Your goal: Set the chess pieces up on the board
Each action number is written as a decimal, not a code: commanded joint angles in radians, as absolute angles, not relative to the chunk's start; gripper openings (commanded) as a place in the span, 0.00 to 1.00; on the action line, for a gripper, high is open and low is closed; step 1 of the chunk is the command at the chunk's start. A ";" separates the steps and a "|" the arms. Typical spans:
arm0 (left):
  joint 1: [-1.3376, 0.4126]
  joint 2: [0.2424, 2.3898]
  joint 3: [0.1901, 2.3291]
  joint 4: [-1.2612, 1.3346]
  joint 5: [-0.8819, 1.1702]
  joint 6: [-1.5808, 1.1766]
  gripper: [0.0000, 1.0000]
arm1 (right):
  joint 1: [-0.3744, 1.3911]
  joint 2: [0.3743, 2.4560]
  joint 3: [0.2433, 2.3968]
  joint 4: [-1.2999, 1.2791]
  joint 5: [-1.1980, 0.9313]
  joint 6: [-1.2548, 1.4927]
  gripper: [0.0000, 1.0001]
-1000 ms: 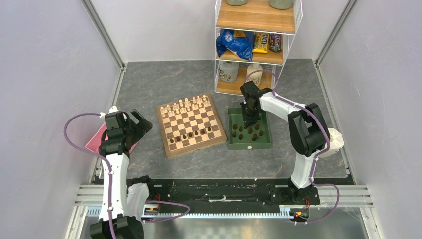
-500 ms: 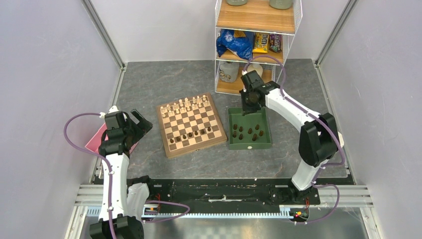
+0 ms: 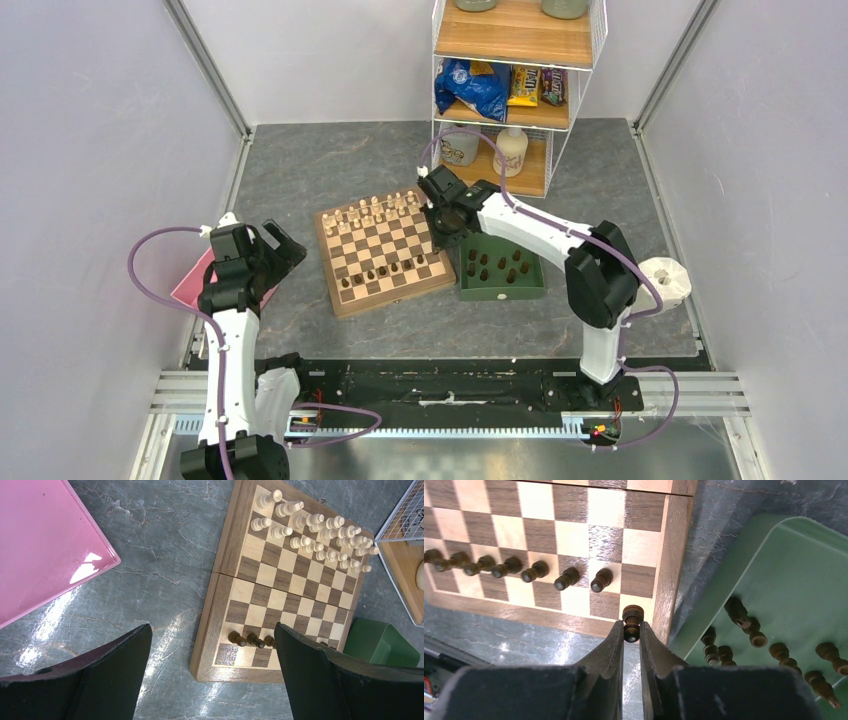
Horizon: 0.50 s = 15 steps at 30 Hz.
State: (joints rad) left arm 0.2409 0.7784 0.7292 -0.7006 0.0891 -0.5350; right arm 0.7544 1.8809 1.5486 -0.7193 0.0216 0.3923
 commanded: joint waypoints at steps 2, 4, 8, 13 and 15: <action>0.252 0.764 0.724 -0.670 0.115 -0.549 0.99 | 0.752 1.938 1.599 -0.702 0.025 0.414 0.19; 0.252 0.765 0.724 -0.669 0.115 -0.550 0.99 | 0.753 1.956 1.603 -0.700 0.025 0.413 0.19; 0.252 0.764 0.724 -0.669 0.115 -0.548 0.99 | 0.755 1.986 1.612 -0.696 0.023 0.414 0.19; 0.252 0.760 0.724 -0.669 0.114 -0.548 0.99 | 0.755 2.010 1.628 -0.693 0.017 0.417 0.19; 0.251 0.760 0.725 -0.670 0.113 -0.548 0.99 | 0.754 2.018 1.636 -0.693 0.014 0.417 0.20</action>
